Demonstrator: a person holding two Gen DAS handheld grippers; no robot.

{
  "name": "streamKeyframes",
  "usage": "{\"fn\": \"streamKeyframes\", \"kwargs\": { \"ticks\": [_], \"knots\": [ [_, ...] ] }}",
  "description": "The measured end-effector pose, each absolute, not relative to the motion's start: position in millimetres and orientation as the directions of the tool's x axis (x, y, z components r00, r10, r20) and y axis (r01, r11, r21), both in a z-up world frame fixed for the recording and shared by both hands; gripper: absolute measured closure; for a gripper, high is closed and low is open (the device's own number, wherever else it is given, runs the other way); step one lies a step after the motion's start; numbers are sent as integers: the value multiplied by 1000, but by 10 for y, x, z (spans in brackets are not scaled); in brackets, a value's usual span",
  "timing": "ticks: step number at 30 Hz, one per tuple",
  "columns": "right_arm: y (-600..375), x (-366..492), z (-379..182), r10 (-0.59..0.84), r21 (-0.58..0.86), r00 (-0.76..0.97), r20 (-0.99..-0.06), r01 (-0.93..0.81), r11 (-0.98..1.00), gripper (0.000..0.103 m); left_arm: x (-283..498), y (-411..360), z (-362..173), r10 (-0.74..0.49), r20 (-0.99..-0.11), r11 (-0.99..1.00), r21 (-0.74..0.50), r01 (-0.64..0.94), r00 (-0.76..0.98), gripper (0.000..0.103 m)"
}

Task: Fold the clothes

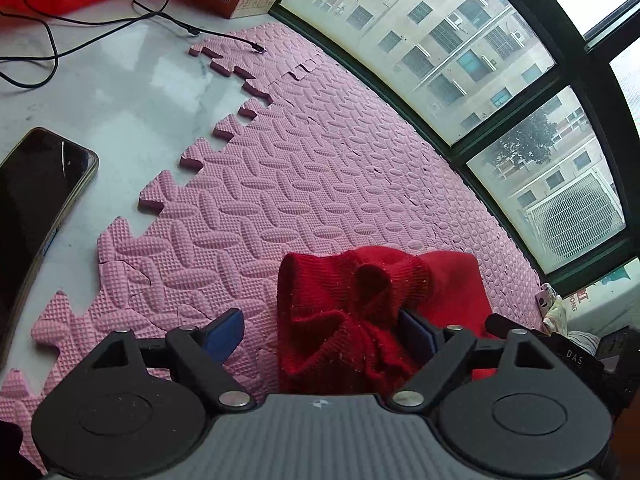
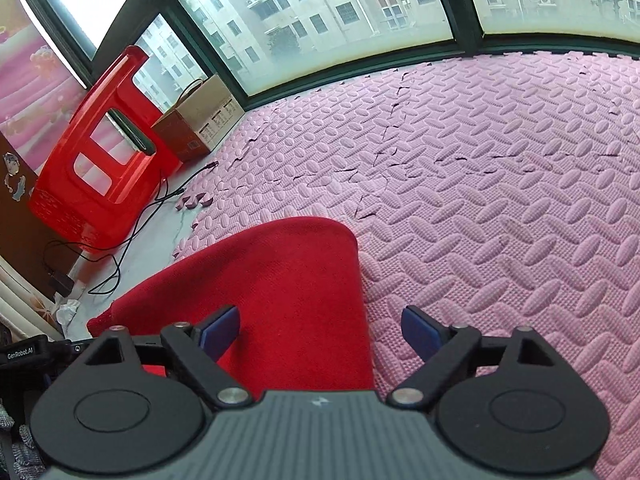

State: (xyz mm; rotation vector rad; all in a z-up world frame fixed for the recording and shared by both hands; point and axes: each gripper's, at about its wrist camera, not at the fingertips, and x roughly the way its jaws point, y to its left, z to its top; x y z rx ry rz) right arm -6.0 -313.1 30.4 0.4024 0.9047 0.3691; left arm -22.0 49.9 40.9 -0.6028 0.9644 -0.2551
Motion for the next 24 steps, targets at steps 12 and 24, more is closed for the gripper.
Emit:
{"fn": "streamKeyframes", "kwargs": {
  "ticks": [12, 24],
  "knots": [
    [-3252, -75, 82, 590, 635, 511, -625, -106, 765, 39, -156, 583, 243, -633, -574, 660, -751, -25, 520, 63],
    [-3733, -566, 353, 530, 676, 672, -518, -58, 734, 69, 50, 38, 629, -678, -541, 674, -727, 128, 498, 74]
  ]
}}
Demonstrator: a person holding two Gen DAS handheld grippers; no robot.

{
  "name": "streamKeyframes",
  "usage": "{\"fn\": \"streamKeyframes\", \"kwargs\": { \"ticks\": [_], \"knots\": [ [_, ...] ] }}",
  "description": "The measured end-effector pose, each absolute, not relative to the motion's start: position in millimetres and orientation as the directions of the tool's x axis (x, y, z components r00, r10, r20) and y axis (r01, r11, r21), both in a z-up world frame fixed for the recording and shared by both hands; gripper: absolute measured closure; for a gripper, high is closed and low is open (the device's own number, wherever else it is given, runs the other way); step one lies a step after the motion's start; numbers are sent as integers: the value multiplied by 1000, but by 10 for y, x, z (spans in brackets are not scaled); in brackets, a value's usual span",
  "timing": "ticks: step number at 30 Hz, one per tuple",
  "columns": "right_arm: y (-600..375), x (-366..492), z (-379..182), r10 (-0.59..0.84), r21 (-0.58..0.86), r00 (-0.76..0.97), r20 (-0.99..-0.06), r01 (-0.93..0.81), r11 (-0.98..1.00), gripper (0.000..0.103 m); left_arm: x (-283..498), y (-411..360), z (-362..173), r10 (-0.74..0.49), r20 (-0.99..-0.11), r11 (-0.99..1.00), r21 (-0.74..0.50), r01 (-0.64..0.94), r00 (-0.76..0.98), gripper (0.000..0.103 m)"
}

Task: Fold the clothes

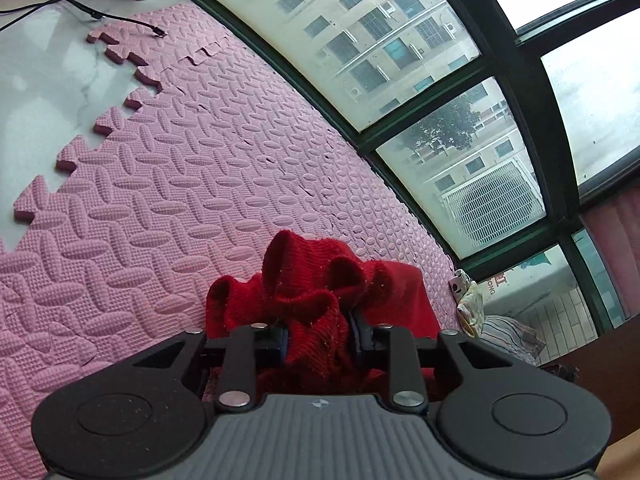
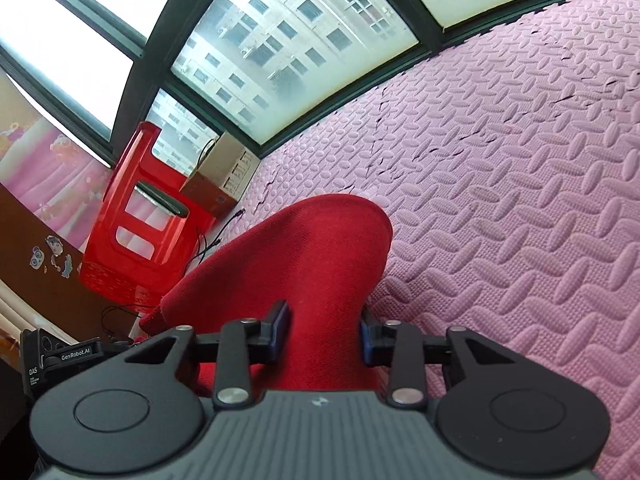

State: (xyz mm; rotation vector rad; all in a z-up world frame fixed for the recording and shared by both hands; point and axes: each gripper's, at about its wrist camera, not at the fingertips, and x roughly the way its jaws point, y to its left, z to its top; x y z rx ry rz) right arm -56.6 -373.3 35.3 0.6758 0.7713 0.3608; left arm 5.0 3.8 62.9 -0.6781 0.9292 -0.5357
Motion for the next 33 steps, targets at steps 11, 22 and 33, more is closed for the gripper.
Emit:
{"fn": "streamKeyframes", "kwargs": {
  "ticks": [11, 22, 33],
  "knots": [
    [-4934, -1109, 608, 287, 639, 813, -507, 130, 758, 69, 469, -1519, 771, -778, -535, 625, -710, 325, 328, 74],
    [-5789, -1379, 495, 106, 589, 828, -550, 295, 752, 69, 666, -2728, 638, -773, -601, 623, -660, 420, 203, 74],
    [-5658, -1538, 556, -58, 397, 816, -575, 340, 853, 54, 617, -2815, 827, -689, -656, 705, -510, 493, 307, 58]
  ]
}}
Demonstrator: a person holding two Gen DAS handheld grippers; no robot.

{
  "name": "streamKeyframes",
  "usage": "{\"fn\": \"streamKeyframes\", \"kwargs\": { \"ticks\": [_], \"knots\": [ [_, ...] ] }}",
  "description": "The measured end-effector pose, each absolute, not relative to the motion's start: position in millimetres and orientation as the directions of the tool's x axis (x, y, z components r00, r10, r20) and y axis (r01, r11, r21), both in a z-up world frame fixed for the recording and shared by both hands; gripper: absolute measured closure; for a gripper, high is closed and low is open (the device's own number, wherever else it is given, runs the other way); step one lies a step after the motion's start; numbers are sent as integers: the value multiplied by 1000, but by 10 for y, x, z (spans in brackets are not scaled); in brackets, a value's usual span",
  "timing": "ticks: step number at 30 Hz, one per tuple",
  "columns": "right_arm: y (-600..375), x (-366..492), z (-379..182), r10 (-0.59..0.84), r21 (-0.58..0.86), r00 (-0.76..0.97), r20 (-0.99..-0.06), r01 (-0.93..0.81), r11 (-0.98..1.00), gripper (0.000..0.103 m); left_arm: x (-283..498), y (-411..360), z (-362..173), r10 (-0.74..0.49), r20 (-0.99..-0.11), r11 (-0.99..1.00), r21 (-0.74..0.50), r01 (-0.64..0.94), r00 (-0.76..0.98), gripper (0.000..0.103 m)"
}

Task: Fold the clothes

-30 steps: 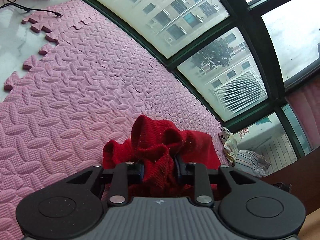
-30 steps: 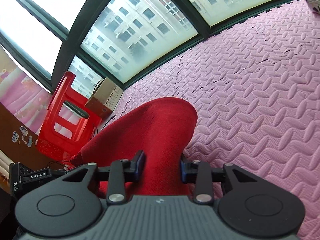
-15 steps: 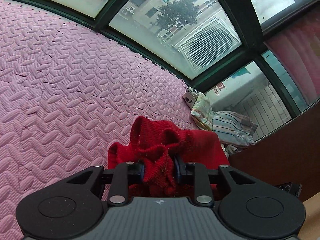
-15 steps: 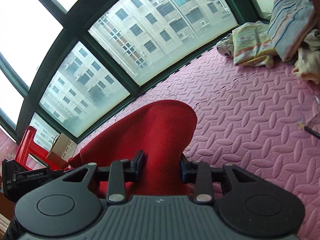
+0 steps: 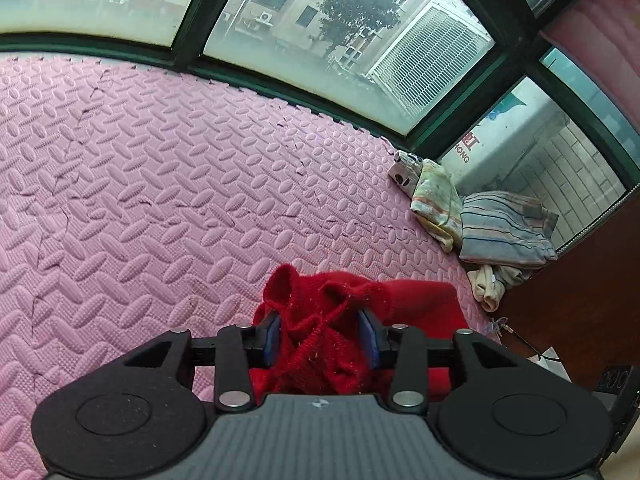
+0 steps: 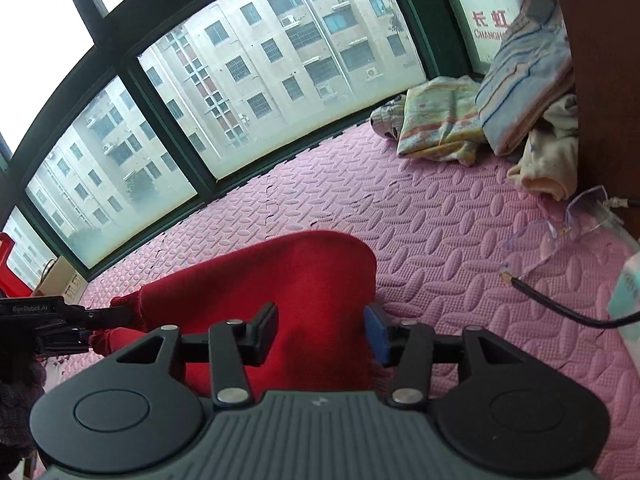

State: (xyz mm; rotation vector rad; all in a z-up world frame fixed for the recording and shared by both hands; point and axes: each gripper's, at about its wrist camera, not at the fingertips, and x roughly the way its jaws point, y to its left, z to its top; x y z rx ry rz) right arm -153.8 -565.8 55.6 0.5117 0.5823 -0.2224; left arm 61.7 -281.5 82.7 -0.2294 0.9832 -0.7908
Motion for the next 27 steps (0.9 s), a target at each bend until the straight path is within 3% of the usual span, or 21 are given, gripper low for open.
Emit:
{"fn": "streamKeyframes", "kwargs": {
  "ticks": [7, 21, 27],
  "knots": [
    [-5465, -1191, 725, -31, 325, 817, -576, 264, 908, 54, 437, -2916, 1084, -693, -624, 687, -421, 593, 360, 56],
    [-5155, -441, 626, -43, 210, 753, -657, 237, 949, 49, 282, -3023, 898, -630, -687, 691, -283, 666, 361, 45],
    [-5124, -613, 802, -55, 213, 783, -620, 235, 948, 46, 320, -2993, 870, -610, -700, 710, -274, 649, 372, 38]
  ]
}}
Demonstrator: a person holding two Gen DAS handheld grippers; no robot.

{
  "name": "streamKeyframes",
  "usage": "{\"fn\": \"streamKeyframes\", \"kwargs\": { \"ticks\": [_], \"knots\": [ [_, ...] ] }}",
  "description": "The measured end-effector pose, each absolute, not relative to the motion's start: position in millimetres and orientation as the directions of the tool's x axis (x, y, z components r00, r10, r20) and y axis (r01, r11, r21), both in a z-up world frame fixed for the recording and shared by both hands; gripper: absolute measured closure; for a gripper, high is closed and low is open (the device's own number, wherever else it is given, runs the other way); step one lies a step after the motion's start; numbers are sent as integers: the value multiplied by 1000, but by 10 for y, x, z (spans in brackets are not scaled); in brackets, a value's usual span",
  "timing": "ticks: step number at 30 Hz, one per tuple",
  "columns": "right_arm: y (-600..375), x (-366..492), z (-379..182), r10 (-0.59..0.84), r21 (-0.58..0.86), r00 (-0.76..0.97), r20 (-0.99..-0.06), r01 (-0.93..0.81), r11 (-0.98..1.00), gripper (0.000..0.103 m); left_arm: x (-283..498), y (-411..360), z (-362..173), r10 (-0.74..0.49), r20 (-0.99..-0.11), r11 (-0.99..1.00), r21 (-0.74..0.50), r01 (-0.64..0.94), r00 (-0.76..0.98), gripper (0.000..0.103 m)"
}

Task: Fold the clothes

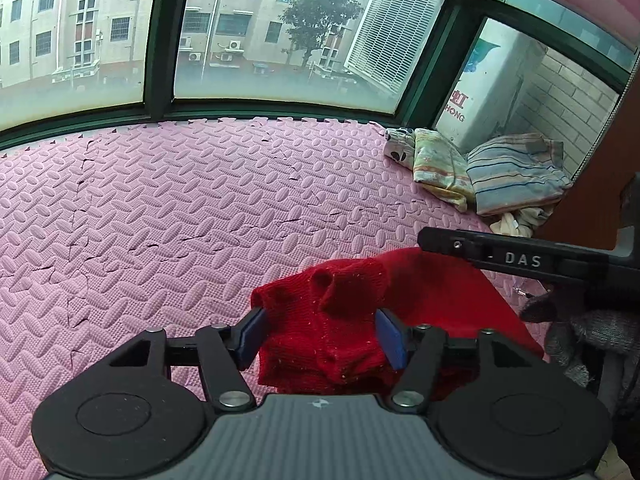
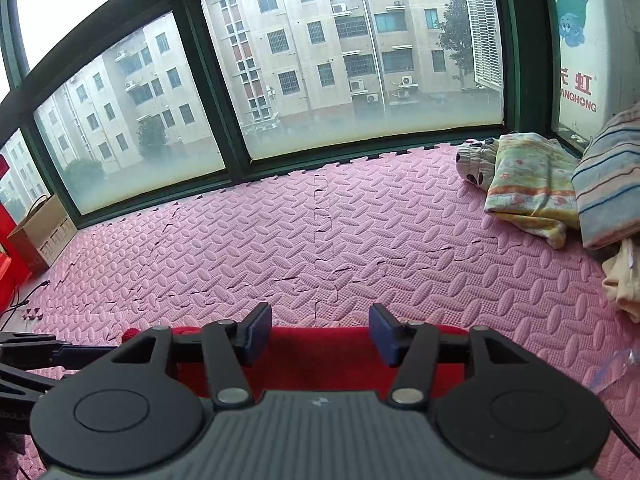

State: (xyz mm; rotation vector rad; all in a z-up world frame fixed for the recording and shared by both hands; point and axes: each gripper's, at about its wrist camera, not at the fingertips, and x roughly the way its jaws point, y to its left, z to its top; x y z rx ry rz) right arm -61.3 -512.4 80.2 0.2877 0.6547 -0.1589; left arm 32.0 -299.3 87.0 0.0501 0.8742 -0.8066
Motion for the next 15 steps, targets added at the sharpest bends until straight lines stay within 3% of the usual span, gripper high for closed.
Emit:
{"fn": "streamKeyframes", "kwargs": {
  "ticks": [7, 10, 15],
  "knots": [
    [-4812, -1096, 889, -109, 88, 787, -607, 203, 975, 39, 340, -2931, 862, -595, -700, 733, -271, 624, 394, 34],
    [-4607, -1281, 839, -158, -2, 786, -597, 195, 981, 31, 323, -2900, 871, -591, -699, 739, -269, 617, 403, 29],
    [-4460, -1368, 687, -129, 23, 770, -625, 183, 983, 29, 254, -2847, 891, -586, -694, 749, -267, 607, 419, 19]
  ]
}}
